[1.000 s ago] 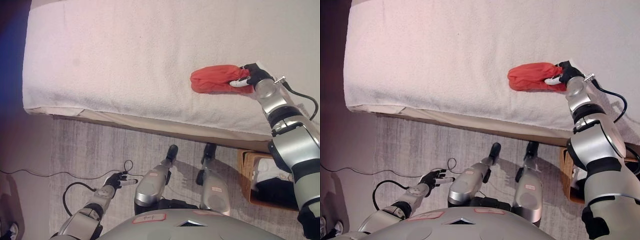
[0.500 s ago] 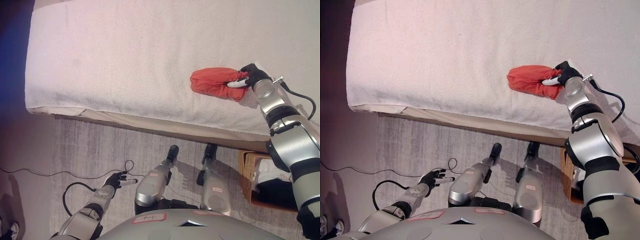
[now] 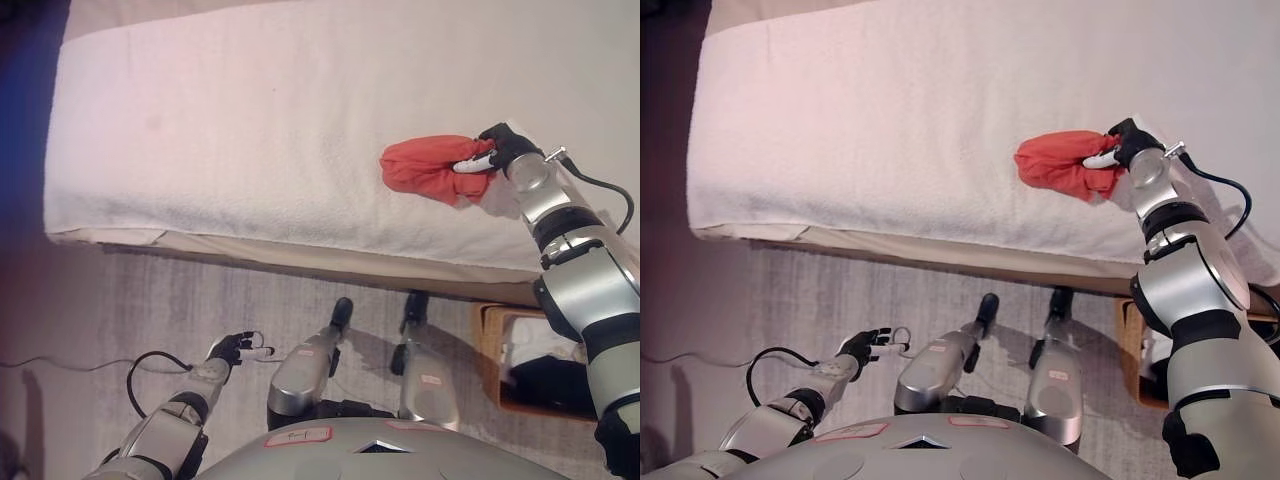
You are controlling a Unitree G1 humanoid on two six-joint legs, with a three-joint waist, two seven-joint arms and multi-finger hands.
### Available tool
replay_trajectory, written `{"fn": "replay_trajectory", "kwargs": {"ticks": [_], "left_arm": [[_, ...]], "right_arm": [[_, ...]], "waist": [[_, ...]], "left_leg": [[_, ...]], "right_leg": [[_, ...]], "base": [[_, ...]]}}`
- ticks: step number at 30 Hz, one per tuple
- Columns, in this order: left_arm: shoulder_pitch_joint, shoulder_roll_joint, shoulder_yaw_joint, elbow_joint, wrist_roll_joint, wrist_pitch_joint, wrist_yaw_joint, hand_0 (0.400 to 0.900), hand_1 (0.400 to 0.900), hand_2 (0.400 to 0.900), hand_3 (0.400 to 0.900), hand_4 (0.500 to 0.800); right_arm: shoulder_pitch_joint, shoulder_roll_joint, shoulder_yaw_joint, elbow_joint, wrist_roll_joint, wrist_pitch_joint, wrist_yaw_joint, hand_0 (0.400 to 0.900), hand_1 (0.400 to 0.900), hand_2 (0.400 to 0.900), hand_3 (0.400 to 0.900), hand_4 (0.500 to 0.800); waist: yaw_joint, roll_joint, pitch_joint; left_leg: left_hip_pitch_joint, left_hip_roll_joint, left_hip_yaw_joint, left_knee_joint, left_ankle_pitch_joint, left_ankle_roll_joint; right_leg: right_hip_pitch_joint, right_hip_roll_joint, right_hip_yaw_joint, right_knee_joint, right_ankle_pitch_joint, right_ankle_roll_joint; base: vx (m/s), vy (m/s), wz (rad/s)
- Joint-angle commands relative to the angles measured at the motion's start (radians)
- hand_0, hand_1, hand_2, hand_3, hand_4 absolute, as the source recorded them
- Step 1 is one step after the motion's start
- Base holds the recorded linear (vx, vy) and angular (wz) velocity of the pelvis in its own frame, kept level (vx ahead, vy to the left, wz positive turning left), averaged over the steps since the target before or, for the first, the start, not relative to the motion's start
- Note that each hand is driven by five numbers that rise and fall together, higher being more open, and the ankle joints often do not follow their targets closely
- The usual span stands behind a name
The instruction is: Put the clothes on the bed into the basket.
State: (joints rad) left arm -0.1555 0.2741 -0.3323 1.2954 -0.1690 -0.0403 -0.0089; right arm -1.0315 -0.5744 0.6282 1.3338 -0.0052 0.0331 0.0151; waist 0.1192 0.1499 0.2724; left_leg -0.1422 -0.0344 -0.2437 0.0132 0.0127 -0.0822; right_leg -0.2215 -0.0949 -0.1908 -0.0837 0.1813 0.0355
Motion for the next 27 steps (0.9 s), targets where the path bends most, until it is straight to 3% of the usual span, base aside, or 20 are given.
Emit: {"fn": "replay_trajectory", "kwargs": {"ticks": [1, 7, 12, 19, 27], "left_arm": [[0.04, 0.084, -0.001, 0.11, 0.038, 0.017, 0.016, 0.9, 0.9, 0.9, 0.9, 0.8], [0.067, 0.098, 0.034, 0.142, 0.063, 0.028, 0.006, 0.9, 0.9, 0.9, 0.9, 0.8], [0.093, 0.104, 0.054, 0.153, 0.076, 0.036, -0.007, 0.9, 0.9, 0.9, 0.9, 0.8], [0.121, 0.116, 0.07, 0.159, 0.098, 0.036, -0.023, 0.9, 0.9, 0.9, 0.9, 0.8], [0.131, 0.117, 0.07, 0.145, 0.108, 0.032, -0.035, 0.9, 0.9, 0.9, 0.9, 0.8]], "right_arm": [[-0.144, -0.003, 0.072, 0.001, -0.016, -0.03, -0.011, 0.4, 0.4, 0.4, 0.4, 0.5], [-0.144, -0.02, 0.068, -0.002, -0.036, -0.029, 0.022, 0.4, 0.4, 0.4, 0.4, 0.5], [-0.15, -0.069, 0.071, 0.031, -0.06, -0.023, 0.046, 0.4, 0.4, 0.4, 0.4, 0.5], [-0.106, -0.184, 0.05, 0.071, -0.082, -0.016, 0.063, 0.4, 0.4, 0.4, 0.4, 0.5], [-0.062, -0.254, 0.021, 0.099, -0.108, -0.011, 0.069, 0.4, 0.4, 0.4, 0.4, 0.5]], "waist": [[-0.022, -0.118, -0.112], [-0.042, -0.183, -0.204], [-0.067, -0.21, -0.248], [-0.114, -0.207, -0.268], [-0.155, -0.183, -0.257]], "left_leg": [[-0.01, -0.032, 0.066, -0.023, -0.022, 0.041], [0.078, -0.009, 0.105, -0.037, -0.05, 0.047], [0.143, 0.0, 0.153, -0.046, -0.076, 0.056], [0.182, 0.006, 0.244, -0.052, -0.095, 0.075], [0.208, -0.001, 0.332, -0.049, -0.111, 0.088]], "right_leg": [[0.069, -0.034, 0.123, 0.067, -0.149, 0.056], [0.137, -0.024, 0.145, 0.052, -0.151, 0.066], [0.167, -0.014, 0.185, 0.055, -0.15, 0.075], [0.148, -0.001, 0.27, 0.066, -0.125, 0.093], [0.122, 0.008, 0.342, 0.064, -0.095, 0.117]], "base": [[0.06, 0.012, -0.34], [0.06, 0.027, -0.27], [0.05, 0.045, -0.4], [-0.04, 0.055, -0.64], [-0.03, 0.035, -0.47]]}}
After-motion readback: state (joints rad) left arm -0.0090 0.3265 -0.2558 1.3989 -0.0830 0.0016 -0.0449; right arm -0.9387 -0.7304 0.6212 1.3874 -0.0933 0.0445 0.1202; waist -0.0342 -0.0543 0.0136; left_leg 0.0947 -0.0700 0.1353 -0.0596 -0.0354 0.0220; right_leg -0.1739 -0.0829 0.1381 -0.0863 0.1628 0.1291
